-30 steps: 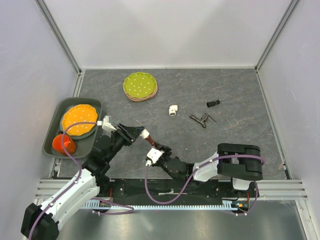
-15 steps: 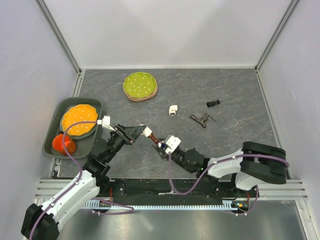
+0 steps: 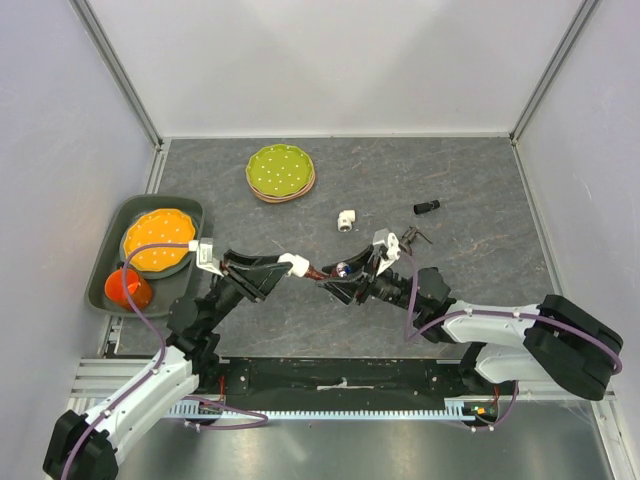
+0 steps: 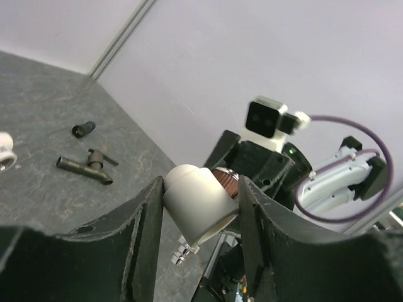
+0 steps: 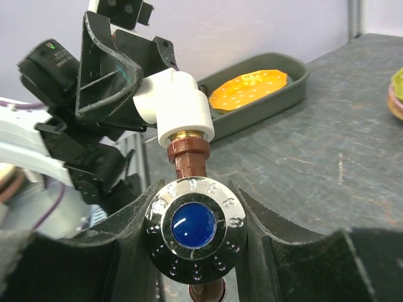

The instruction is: Install the water faucets

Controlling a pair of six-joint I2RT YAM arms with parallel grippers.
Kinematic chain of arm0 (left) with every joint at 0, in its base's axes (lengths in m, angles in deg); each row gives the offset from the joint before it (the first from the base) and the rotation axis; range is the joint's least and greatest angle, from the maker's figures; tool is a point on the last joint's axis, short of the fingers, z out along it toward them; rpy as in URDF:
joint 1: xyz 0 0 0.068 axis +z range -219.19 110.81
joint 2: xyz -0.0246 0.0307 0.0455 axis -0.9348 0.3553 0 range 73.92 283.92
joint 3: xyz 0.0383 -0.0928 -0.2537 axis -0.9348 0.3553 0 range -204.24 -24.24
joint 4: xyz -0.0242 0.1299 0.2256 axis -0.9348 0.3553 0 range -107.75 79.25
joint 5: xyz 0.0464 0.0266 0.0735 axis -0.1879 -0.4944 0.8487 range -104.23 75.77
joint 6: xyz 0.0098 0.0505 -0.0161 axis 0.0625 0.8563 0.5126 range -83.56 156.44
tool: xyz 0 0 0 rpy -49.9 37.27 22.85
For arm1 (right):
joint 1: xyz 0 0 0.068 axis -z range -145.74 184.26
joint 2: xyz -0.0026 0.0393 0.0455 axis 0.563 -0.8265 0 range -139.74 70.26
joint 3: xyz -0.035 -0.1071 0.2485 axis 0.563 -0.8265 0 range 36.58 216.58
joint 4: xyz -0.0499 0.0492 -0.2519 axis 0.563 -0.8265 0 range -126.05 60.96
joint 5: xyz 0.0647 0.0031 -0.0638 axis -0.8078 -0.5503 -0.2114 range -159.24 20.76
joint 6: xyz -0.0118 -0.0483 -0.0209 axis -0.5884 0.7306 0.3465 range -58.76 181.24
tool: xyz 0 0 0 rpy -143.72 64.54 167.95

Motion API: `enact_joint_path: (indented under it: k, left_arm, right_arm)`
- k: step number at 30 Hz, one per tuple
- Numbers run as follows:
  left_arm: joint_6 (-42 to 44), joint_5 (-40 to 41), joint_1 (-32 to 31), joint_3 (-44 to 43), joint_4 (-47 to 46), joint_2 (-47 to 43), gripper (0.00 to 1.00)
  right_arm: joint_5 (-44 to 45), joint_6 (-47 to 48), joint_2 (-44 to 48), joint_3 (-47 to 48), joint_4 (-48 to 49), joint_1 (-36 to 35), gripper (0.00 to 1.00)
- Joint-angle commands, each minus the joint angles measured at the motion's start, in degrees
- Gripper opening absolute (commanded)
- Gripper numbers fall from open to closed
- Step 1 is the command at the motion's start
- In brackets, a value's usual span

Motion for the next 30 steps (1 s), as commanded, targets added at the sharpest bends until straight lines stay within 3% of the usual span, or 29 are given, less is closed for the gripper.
enact_joint_path:
  k: [1, 10, 11, 17, 20, 25, 30]
  left_arm:
    - [8.15, -7.11, 0.13, 2.4, -10.96, 0.54, 0.02]
    - [13.87, -12.57, 0.05, 2.06, -8.16, 0.27, 0.02]
    - [14.05, -12.49, 0.05, 2.14, -7.81, 0.36, 0.06]
    - [14.58, -12.92, 0.05, 1.27, -6.66, 2.2, 0.34]
    - [14.4, -13.8, 0.05, 0.65, -6.4, 3.87, 0.4]
    - [14.4, -15.12, 0.05, -0.23, -6.75, 6.77, 0.42]
    - [13.79, -17.49, 0.05, -1.46, -6.57, 10.28, 0.54]
  right_arm:
    - [-9.7, -15.77, 1.28, 3.88, 4.62, 3.74, 0.0]
    - [-19.27, -36.26, -5.22, 6.7, 13.05, 12.44, 0.0]
    - [-19.9, -38.1, -6.09, 7.4, 14.11, 12.97, 0.0]
    - [-22.19, -37.24, -6.72, 9.16, 10.44, 13.24, 0.0]
    - [-22.28, -34.7, -5.75, 9.51, 6.84, 13.24, 0.0]
    - [-22.71, -34.34, -5.75, 10.48, 4.19, 13.24, 0.0]
    - [-22.8, -34.16, -6.28, 11.09, 4.01, 13.24, 0.0]
